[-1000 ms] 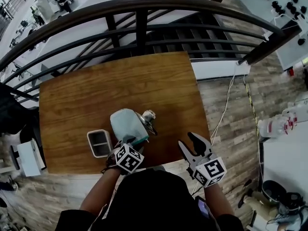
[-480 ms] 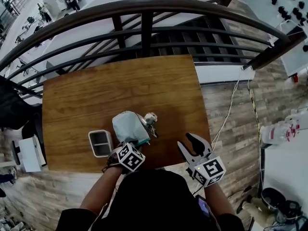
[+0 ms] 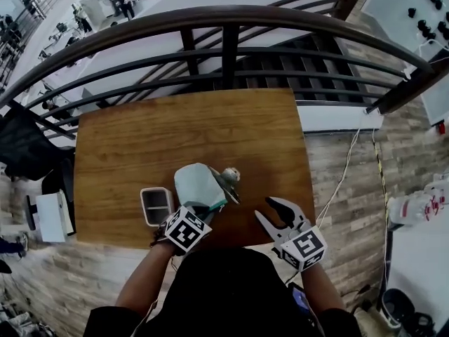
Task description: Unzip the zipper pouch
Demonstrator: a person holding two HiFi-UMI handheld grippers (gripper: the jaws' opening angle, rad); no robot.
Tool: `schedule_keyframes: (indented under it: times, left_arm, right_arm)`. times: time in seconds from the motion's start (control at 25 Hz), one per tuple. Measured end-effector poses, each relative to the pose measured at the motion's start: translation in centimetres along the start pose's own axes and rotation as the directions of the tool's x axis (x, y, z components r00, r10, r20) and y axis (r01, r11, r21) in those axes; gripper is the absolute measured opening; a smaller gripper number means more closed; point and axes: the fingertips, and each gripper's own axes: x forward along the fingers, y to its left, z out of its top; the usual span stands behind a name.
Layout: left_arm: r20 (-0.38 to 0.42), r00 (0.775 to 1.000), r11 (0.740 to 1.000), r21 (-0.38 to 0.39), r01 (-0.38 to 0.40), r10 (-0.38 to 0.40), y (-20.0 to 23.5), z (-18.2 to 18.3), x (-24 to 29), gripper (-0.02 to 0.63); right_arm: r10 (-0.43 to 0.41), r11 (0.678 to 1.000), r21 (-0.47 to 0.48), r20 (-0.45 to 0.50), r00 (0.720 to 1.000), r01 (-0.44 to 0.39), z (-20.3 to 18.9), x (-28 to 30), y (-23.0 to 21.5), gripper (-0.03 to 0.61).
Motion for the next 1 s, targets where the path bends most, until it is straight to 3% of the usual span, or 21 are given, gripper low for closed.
schedule_keyframes:
  times: [0.2,0.36,0.6,0.8,1.0]
  left_arm:
    - [0.068,0.998,1.0,0.014,0.0,-0.001,0.6,1.3,-4.1,0.043]
    - [0.094,0.993,0.997,0.03,0.069,-0.072,1.0,1.4,-6.4,0.043]
    - [0.149,0.975,0.975,0.175,0.138,-0.165,1.5,3.0,-10.1,0.041]
    - [0.203,0.936,0.945,0.222,0.242,-0.288,1.6,3.8,-12.7,0.041]
    - [0.176,0.895,0.885,0.313,0.344,-0.41,0.3,3.7,-14.6,0.041]
  right_arm:
    - [0.126,0.982,-0.136,-0.067,0.99,-0.134,-0.3,3.5,2.9,0.155]
    - [0.166,0.945,-0.263,-0.118,0.979,-0.192,0.1,6.1,5.5,0.155]
    - [0.217,0.862,-0.437,-0.139,0.966,-0.256,1.9,7.9,8.6,0.163]
    - [0.264,0.821,-0.486,-0.138,0.954,-0.298,3.4,8.4,10.0,0.198]
    - [0.291,0.771,-0.536,-0.182,0.939,-0.343,3.5,9.0,11.3,0.215]
